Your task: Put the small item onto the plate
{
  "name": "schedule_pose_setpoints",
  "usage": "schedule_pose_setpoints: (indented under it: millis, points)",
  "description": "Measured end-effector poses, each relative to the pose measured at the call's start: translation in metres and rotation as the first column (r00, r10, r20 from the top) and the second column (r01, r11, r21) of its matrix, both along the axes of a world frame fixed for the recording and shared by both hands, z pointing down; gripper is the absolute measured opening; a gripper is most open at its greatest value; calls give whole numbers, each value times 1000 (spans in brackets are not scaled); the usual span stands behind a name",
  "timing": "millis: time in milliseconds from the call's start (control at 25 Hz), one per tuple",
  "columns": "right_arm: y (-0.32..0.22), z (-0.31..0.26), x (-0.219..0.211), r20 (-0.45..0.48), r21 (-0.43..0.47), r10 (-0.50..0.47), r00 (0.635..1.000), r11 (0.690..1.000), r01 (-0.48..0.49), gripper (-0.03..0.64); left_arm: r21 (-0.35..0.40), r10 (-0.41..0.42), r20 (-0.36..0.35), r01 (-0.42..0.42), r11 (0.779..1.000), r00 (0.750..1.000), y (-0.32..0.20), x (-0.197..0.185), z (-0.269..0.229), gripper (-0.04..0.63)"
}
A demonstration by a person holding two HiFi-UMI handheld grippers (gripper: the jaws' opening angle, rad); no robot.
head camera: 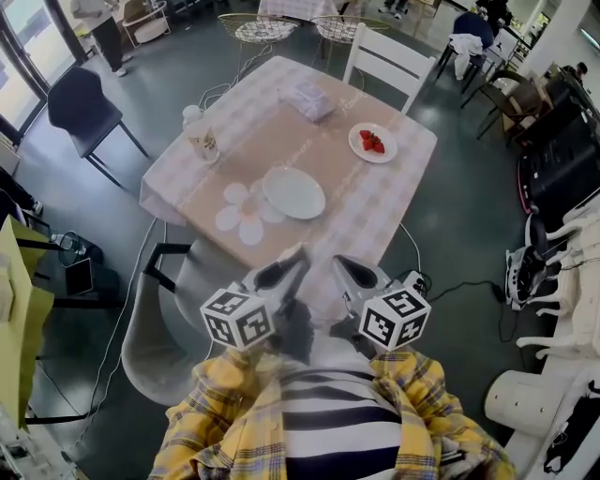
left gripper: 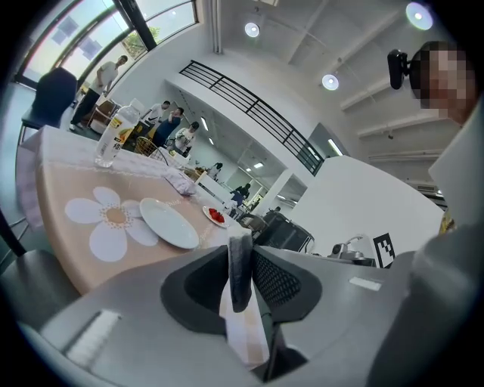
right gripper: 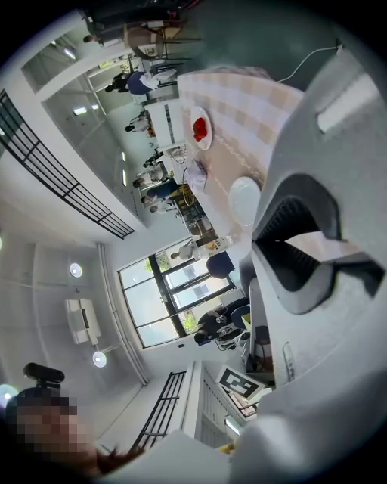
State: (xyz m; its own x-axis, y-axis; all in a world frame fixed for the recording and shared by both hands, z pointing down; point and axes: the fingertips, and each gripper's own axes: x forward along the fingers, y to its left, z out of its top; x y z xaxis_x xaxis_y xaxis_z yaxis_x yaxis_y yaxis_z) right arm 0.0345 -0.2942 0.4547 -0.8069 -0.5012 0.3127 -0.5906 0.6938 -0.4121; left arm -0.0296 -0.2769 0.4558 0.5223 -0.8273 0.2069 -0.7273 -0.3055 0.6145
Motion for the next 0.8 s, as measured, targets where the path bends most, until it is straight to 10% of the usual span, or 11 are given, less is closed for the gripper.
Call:
schedule_pose_setpoints:
  millis: [800]
  points:
    - [-84,14,-24,-14,-25,-117,993,993,117,-3,-89,-81,48,85,992,996,-91,-13,28,88]
